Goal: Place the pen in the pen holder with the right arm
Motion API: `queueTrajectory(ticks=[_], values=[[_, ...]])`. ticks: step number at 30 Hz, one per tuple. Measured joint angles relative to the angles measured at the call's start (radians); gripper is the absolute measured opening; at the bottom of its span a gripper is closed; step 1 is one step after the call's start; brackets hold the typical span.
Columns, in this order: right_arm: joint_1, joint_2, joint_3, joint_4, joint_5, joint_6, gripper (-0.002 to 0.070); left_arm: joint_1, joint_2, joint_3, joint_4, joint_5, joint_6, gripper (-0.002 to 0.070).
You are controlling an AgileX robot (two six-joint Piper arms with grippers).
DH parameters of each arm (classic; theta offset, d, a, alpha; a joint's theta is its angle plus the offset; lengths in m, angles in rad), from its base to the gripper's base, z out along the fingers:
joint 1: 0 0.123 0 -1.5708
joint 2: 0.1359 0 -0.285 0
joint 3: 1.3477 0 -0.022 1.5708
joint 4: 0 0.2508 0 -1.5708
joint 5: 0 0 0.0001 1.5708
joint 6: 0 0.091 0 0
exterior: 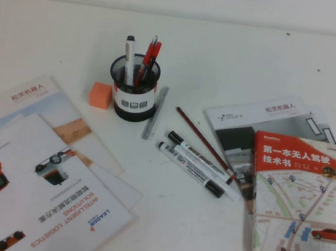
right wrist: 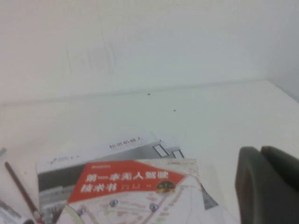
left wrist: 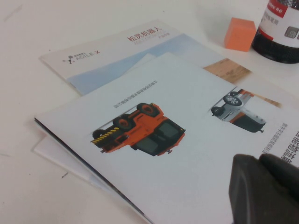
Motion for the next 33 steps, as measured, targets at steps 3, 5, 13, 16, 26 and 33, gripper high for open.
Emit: queueTrajectory(ticks=[3,5,13,16,26,33], values=[[0.000,0.000,0.000,0.175,0.045,-0.205,-0.0020,0.000,0.000,0.000,0.000,0.000,0.000,-0.0003],[0.000,0.000,0.000,0.266,0.106,-0.308,-0.0020,0.000,0.000,0.000,0.000,0.000,0.000,-0.0002],[0.000,0.000,0.000,0.234,0.272,-0.302,-0.0020,0.000,0.000,0.000,0.000,0.000,0.000,-0.0002],[0.006,0.000,0.001,0.224,0.279,-0.280,-0.0020,0.000,0.000,0.000,0.000,0.000,0.000,-0.0002],[0.070,0.000,0.001,0.222,0.283,-0.225,-0.0020,0.000,0.000,0.000,0.000,0.000,0.000,-0.0003],[0.070,0.000,0.001,0.222,0.283,-0.221,-0.0020,0.000,0.000,0.000,0.000,0.000,0.000,-0.0002]])
